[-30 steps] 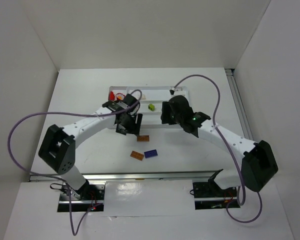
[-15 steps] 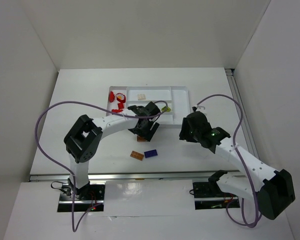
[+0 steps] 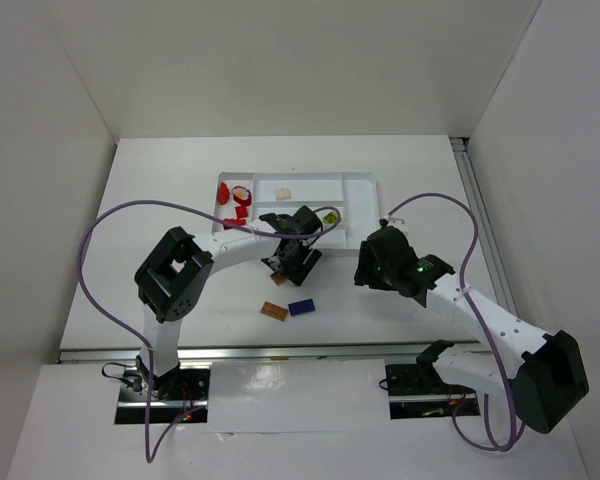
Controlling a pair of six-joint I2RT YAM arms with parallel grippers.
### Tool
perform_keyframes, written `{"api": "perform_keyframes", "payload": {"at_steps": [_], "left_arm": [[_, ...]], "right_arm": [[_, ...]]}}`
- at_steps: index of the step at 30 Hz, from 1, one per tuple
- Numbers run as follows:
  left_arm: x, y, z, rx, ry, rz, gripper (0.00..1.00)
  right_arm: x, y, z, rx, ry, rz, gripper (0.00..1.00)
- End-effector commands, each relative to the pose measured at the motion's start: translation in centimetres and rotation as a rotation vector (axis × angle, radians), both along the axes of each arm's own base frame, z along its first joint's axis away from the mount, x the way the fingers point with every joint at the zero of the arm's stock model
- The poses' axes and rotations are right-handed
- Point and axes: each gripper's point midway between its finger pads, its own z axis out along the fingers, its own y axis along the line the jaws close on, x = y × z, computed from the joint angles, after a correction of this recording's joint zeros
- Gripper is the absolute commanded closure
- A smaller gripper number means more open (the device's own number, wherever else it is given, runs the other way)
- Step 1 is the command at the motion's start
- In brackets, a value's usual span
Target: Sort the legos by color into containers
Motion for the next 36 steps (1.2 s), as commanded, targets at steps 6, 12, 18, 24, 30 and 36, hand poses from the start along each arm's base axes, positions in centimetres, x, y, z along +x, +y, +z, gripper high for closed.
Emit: {"api": "perform_keyframes", "payload": {"at_steps": [6,12,18,24,30,36], "left_arm": [[-0.7,-0.7,0.1,-0.039,0.033,-0.03,0.24],[-1.1,0.4,-0.3,-0.004,0.033,-0.001,0.27],[-1.1,-0.6,-0.2,-0.033,0.059,-0.003,0.62],[-0.2,-1.5,4.9,-0.084,0.008,-0.012,1.0],[3.4,-2.5,10.7,-0.214,-0.064,0.068,1.0],[7.2,-3.6,9.1,-0.186,-0.057,0.213,1.0]], "right_arm": [[0.3,0.3,0.0,0.004,-0.008,0.002,0.38],[0.5,0.6,0.0,0.01,-0.014,0.015,0.38],[0.3,1.1,0.0,0.005,-0.007,0.033,0.38],[0.1,0.5,0.3,-0.008,-0.015,0.021,0.38],[0.3,0.7,0.9,0.002,-0.03,0.021,0.38],[0.6,0.7,1.2,0.002,-0.042,0.015,0.38]]}}
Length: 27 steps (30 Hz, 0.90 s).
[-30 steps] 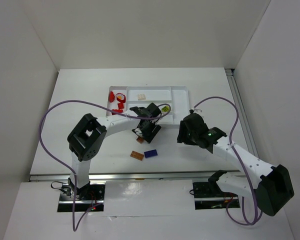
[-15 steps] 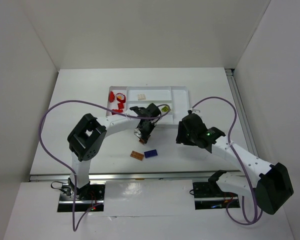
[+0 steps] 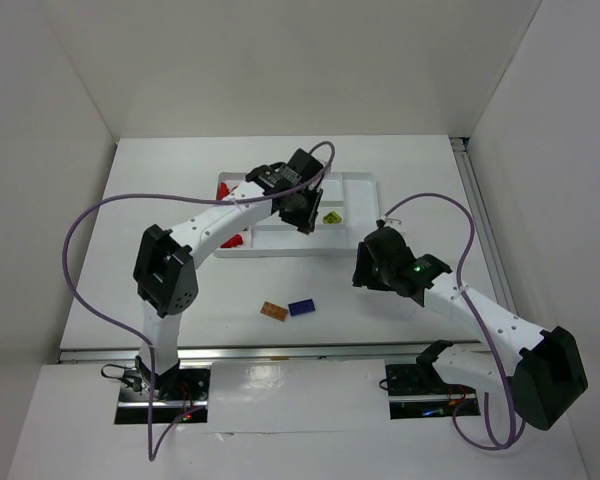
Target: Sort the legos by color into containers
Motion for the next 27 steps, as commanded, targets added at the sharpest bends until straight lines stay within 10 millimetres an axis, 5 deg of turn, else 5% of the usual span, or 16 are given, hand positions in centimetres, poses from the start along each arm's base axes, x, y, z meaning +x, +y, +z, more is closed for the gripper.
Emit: {"api": "perform_keyframes", "payload": {"at_steps": [1,4,12,16,20,22,27], "left_arm": [[0.8,0.9,-3.6,0.065,0.098,0.108,1.0],[2.3,1.4,-4.7,0.054,0.123,0.156,1.0],[2.4,2.0,-5.1,0.052,0.131,0.176,0.99],[2.3,2.1,-6.3,0.068,0.149,0.176,0.89],[2.3,2.1,-6.5,0.069,0.15,0.176,0.75],[2.3,2.5,-6.3,0.079,0.137,0.185,0.53],[2.1,2.9,-4.5,0.065,0.107,0.189,0.26]], "right_arm": [[0.7,0.3,1.9,0.019,-0.058,-0.001,0.38],[0.5,0.2,1.7,0.014,-0.051,-0.001,0.38],[0.4,0.4,1.5,0.009,-0.043,0.008,0.38],[0.5,0.5,1.1,0.003,-0.034,0.008,0.38],[0.5,0.5,1.1,0.003,-0.034,0.008,0.38],[0.5,0.5,1.1,0.003,-0.034,0.008,0.38],[0.7,1.3,1.0,0.01,-0.041,0.047,0.37]]}}
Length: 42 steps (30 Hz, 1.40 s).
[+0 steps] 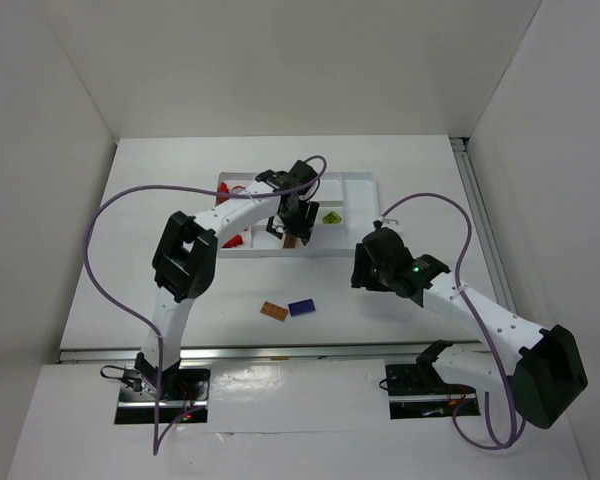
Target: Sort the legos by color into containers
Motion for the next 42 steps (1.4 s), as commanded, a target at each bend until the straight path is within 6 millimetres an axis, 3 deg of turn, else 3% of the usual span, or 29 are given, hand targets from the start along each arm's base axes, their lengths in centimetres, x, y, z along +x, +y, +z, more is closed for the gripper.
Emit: {"api": "perform_keyframes", "payload": {"at_steps": [1,5,9,14,16,17,19,23,28,30,37,42], "left_arm": [[0.1,0.3,3.4,-0.027,-0.073,0.018,0.22],[-0.5,0.7,5.7,-0.042,-0.093,0.018,0.2],[-1.0,1.8,8.1,-0.033,-0.13,0.032,0.2],[-0.3,5.1,11.7,-0.019,-0.19,0.132,0.21],[0.5,7.2,13.5,-0.032,-0.231,0.185,0.21],[0.6,8.2,13.2,-0.025,-0.23,0.218,0.21],[1.6,10.6,13.8,-0.045,-0.241,0.29,0.21],[2.1,13.6,14.6,-0.106,-0.229,0.364,0.22],[1.4,15.6,16.1,-0.189,-0.247,0.408,0.22],[1.0,15.9,15.8,-0.197,-0.24,0.412,0.23],[0.3,16.7,14.8,-0.195,-0.224,0.427,0.23],[0.2,16.4,14.9,-0.209,-0.216,0.418,0.25]], "right_arm": [[0.9,1.4,1.4,0.016,-0.044,0.062,0.37],[0.6,3.9,1.3,-0.005,-0.055,0.218,0.31],[-1.1,8.1,1.2,-0.035,-0.065,0.452,0.22],[-3.0,12.2,0.0,-0.146,-0.068,0.701,0.16],[-3.7,13.2,-0.7,-0.173,-0.06,0.76,0.11],[-3.9,13.2,-1.9,-0.194,-0.025,0.785,0.08],[-4.3,14.4,-2.3,-0.189,-0.03,0.821,0.02],[-3.9,14.8,-4.6,-0.247,-0.008,0.839,0.01],[-2.8,15.5,-5.7,-0.269,-0.04,0.838,0.01],[-2.3,15.9,-6.3,-0.276,-0.055,0.838,0.01],[-0.1,16.3,-7.8,-0.228,-0.06,0.796,0.16],[0.3,15.2,-8.6,-0.224,-0.027,0.776,0.41]]}}
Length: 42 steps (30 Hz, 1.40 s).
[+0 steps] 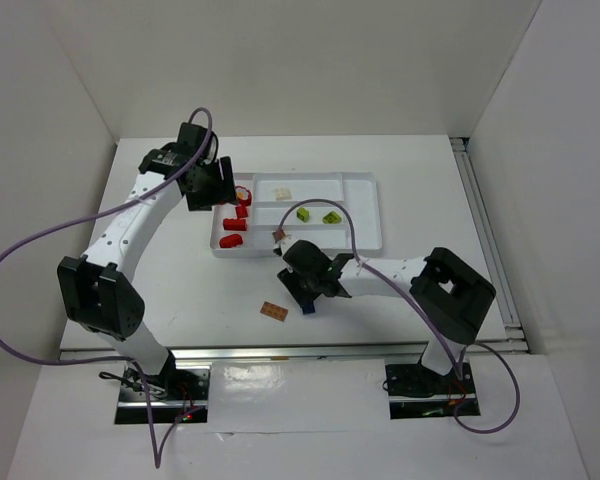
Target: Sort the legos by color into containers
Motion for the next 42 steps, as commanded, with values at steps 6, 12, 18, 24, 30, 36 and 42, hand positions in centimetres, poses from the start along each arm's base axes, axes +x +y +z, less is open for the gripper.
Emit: {"api": "perform_keyframes", "payload": {"at_steps": [6,12,18,24,30,36,42], "left_arm": [[0.3,-0.3,1.0,-0.035,-0.043,-0.003,0.25],[-5.1,-3.1,-3.5,-0.038,0.115,-0.051,0.25],[-10.8,-5.0,-7.7,-0.035,0.259,-0.066,0.23],[-12.8,-5.2,-7.9,-0.065,0.272,-0.067,0.25],[-16.0,-8.1,-9.6,-0.095,0.371,-0.134,0.2],[-18.1,-11.4,-12.3,-0.136,0.473,-0.096,0.19],[-18.7,-12.6,-13.3,-0.201,0.568,0.031,0.13]], "right_arm": [[-0.7,-1.0,-0.7,-0.017,0.054,-0.045,0.52],[-1.2,-2.7,-0.3,-0.06,0.082,-0.155,0.23],[-2.6,-3.0,-0.3,-0.061,0.111,-0.185,0.33],[-3.6,-2.1,-0.1,-0.073,0.104,-0.187,0.72],[0.2,-4.7,4.8,-0.098,-0.086,-0.357,0.74],[6.6,-9.9,10.6,0.014,-0.208,-0.625,0.74],[13.8,-14.6,12.3,0.065,-0.262,-0.798,0.74]]}}
